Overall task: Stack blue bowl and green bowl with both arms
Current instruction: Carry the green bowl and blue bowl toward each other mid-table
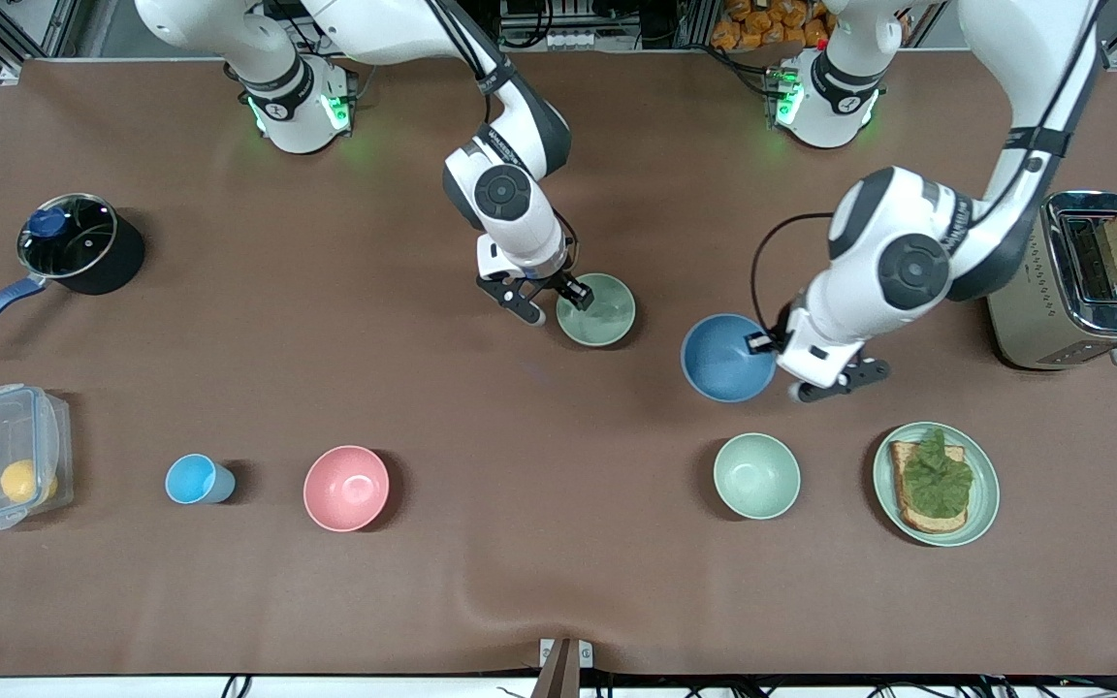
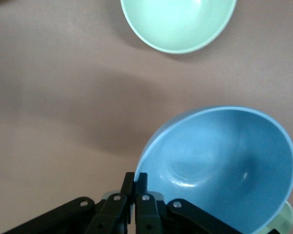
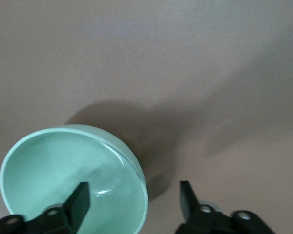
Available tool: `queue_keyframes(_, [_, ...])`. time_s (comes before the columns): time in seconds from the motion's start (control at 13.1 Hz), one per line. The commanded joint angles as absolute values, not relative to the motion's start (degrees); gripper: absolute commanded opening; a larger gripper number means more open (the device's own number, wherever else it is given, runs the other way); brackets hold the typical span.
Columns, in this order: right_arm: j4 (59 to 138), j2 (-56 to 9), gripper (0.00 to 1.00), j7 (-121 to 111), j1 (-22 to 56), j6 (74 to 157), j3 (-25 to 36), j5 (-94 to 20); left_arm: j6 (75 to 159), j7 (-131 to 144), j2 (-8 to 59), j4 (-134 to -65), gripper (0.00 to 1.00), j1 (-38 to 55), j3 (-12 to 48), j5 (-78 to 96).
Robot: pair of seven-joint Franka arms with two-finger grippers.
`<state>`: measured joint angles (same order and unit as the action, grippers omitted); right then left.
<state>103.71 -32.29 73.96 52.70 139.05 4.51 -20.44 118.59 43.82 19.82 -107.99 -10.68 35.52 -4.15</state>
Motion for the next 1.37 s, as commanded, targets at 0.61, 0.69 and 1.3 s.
queue_keyframes(0.61, [100.8, -34.4, 1.00, 76.5, 41.7, 131.0, 4.1, -35.0, 119.3, 55.2, 15.6, -114.9, 0.00, -11.7, 43.4, -4.6])
queue_keyframes(0.69, [100.9, -35.1, 1.00, 76.7, 41.5, 130.9, 4.1, -35.9, 119.4, 56.5, 15.6, -115.0, 0.00, -11.6, 44.1, -4.6])
queue_keyframes(1.3, [100.7, -38.3, 1.00, 76.6, 39.2, 131.5, 4.1, -45.4, 123.8, 59.5, 15.9, -117.4, 0.00, -11.1, 46.1, -0.9])
